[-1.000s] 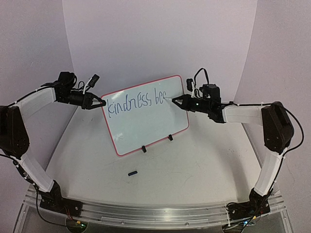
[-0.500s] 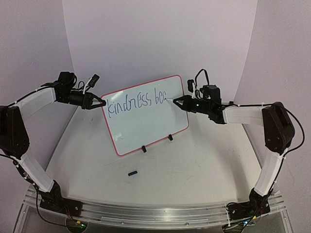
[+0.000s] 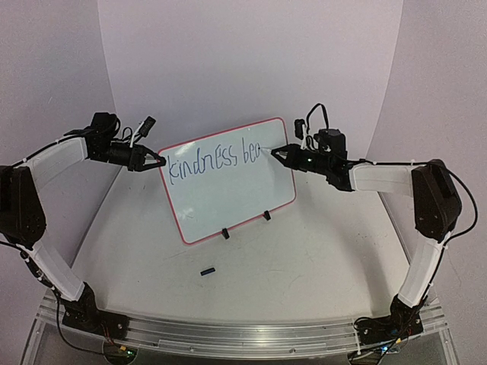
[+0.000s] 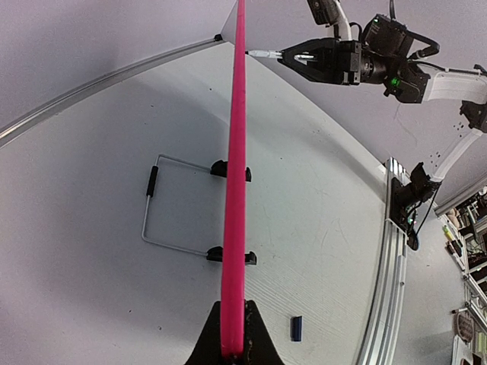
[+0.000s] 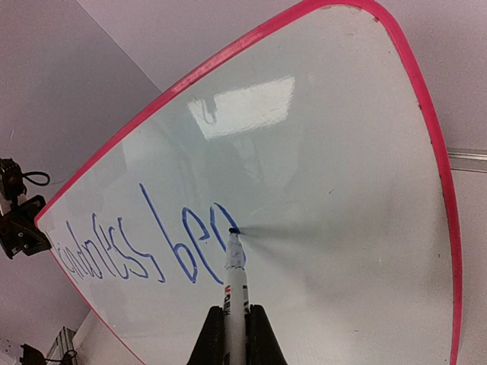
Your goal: Write a sentence on the whiteboard
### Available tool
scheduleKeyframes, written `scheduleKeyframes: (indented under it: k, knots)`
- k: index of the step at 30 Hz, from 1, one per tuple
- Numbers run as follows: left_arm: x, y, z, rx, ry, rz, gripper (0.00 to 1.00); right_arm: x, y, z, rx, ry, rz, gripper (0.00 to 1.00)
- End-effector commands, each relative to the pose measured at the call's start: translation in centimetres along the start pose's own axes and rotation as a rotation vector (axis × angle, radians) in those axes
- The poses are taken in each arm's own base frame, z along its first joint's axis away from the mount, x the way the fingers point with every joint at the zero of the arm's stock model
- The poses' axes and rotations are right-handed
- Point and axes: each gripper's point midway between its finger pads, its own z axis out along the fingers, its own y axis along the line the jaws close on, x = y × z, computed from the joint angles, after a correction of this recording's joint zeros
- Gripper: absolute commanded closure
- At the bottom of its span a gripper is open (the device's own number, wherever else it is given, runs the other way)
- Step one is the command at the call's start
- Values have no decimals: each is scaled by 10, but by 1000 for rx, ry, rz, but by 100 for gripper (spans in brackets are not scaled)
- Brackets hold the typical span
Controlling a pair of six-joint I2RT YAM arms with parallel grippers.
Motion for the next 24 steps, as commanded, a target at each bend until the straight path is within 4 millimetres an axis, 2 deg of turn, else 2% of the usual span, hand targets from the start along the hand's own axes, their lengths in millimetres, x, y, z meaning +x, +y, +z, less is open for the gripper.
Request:
scheduleKeyframes:
  k: [1, 16, 24]
  knots:
    - [-1, -3, 2, -22, 24, 52, 100, -23, 8, -4, -9, -67, -23, 100]
    - [0, -3, 3, -20, 25, 50, 100, 25, -13, -14, 33, 18, 44, 100]
    - [-1, -3, 2, -20, 24, 51, 100, 42, -7, -14, -17, 67, 69, 100]
